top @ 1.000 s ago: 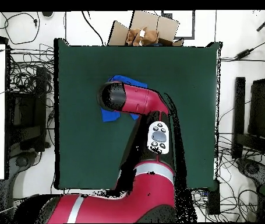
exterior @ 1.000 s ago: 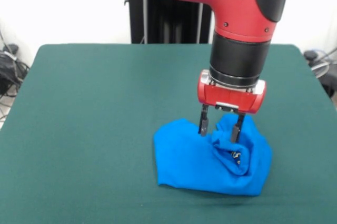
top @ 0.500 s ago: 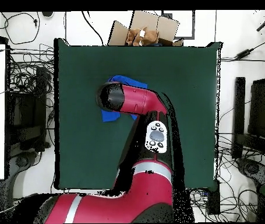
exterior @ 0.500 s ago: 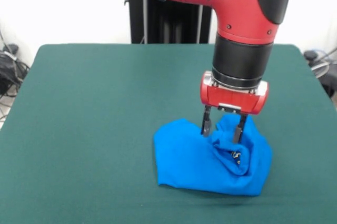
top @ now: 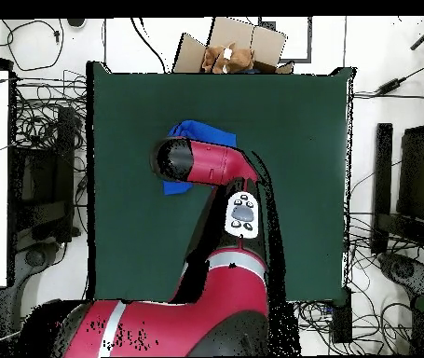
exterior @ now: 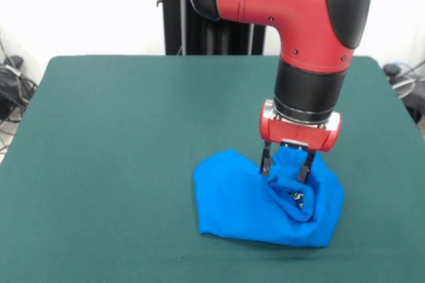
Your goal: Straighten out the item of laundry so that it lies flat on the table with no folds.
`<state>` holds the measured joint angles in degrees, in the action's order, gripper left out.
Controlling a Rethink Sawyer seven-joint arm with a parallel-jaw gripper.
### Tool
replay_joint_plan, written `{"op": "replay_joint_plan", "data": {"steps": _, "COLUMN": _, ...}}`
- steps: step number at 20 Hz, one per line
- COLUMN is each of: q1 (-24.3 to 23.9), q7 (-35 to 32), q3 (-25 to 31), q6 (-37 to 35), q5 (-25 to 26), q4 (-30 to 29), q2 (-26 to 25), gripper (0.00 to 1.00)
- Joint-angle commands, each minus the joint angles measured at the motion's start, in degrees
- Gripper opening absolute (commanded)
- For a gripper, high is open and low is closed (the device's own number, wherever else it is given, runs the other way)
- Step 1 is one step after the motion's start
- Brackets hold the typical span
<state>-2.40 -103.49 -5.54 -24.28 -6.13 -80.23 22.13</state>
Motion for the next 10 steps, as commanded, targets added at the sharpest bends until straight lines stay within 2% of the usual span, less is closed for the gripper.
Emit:
{"op": "replay_joint_plan", "data": {"steps": 1, "q1": 1.3, "q7": -6.0, "q3": 0.5, "q6": 2.1, "q5": 3.5, "q4": -1.1, "q2": -3.2, "gripper": 1.00}}
{"op": "replay_joint_plan", "data": {"steps": 10, "q1": 0.9, "q7": -5.3, "q3": 1.0, "q6": 2.1, "q5": 3.6, "q4": -1.5, "q2": -2.7, "gripper": 1.00}}
